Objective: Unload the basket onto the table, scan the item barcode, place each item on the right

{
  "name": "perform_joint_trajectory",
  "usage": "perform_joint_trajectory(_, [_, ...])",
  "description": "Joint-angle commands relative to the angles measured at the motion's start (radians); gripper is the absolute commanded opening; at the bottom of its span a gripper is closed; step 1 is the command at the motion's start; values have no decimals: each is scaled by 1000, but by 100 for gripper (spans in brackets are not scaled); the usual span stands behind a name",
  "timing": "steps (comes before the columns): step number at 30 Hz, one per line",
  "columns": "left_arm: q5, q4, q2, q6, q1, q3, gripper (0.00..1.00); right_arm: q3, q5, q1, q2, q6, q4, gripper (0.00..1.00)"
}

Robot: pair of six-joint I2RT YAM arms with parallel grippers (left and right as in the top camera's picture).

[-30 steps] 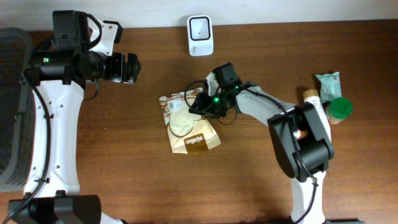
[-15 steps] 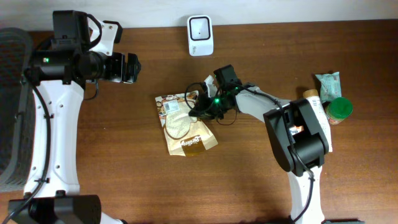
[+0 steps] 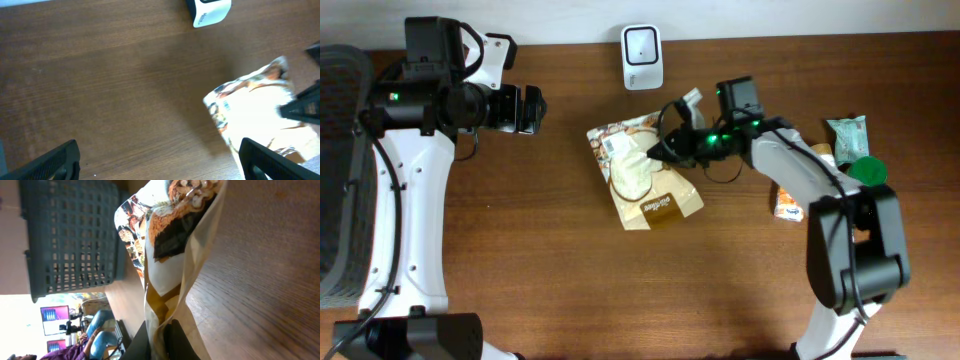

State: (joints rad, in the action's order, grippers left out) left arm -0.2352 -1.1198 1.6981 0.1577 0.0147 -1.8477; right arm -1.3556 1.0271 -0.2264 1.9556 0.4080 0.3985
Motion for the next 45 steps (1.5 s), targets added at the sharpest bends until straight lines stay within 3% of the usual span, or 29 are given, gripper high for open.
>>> perform_joint_trajectory(1, [-4, 0, 3, 16, 3, -3, 99, -8, -8, 7, -29, -15, 46, 4])
perform_joint_trajectory(13, [-4, 0, 3, 16, 3, -3, 99, 0, -44, 26, -17, -34, 93, 4])
perform_joint_trajectory(17, [-4, 0, 3, 16, 3, -3, 99, 31, -189, 26, -17, -10, 114, 4])
perform_joint_trajectory(20, [-83, 19, 3, 16, -2, -3, 99, 76, -374, 22, -17, -7, 126, 4])
perform_joint_trajectory(26, [-153, 26, 10, 14, -12, -2, 99, 114, -445, 25, 5, 23, 106, 4])
perform_joint_trajectory(29, [-173, 26, 64, -64, -42, 14, 98, 114, -429, 24, 76, 74, 65, 4])
perform_joint_trajectory(33, [-199, 26, 146, -85, -88, 37, 79, 114, -418, 24, 129, 71, 58, 4])
perform_joint_trajectory(36, [-251, 27, 201, -98, -113, 53, 74, 114, -418, 24, 138, 60, 58, 4])
perform_joint_trajectory(38, [-266, 33, 243, -115, -137, 78, 66, 114, -419, 24, 138, 52, 58, 11])
perform_joint_trajectory(39, [-266, 34, 264, -129, -147, 87, 60, 114, -419, 24, 138, 52, 58, 17])
perform_joint_trajectory(40, [-266, 34, 280, -138, -155, 95, 49, 114, -419, 24, 138, 52, 58, 18])
perform_joint_trajectory(42, [-266, 34, 314, -164, -169, 106, 35, 114, -423, 24, 138, 50, 58, 21])
perform_joint_trajectory(45, [-267, 35, 367, -200, -181, 115, 4, 114, -435, 24, 138, 41, 61, 24])
